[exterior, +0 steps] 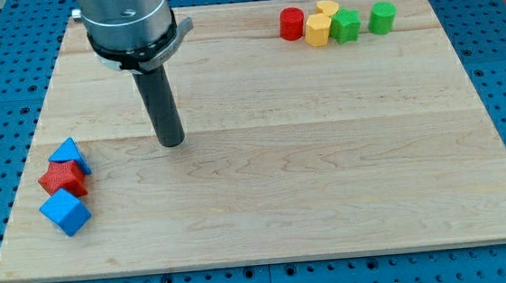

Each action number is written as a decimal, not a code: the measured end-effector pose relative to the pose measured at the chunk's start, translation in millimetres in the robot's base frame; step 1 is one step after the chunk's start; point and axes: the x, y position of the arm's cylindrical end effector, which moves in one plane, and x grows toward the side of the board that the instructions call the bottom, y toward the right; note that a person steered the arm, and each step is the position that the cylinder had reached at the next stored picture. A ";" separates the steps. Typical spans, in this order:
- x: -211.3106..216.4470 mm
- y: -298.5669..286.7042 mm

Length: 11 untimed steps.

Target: Point at the green star

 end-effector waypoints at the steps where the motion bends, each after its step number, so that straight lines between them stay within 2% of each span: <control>1: -5.8 50.1; 3: -52.1 237.0; 5: -124.4 430.2; 7: -137.3 447.6; 9: -223.5 436.3; 10: -234.3 446.6; 11: -255.2 395.7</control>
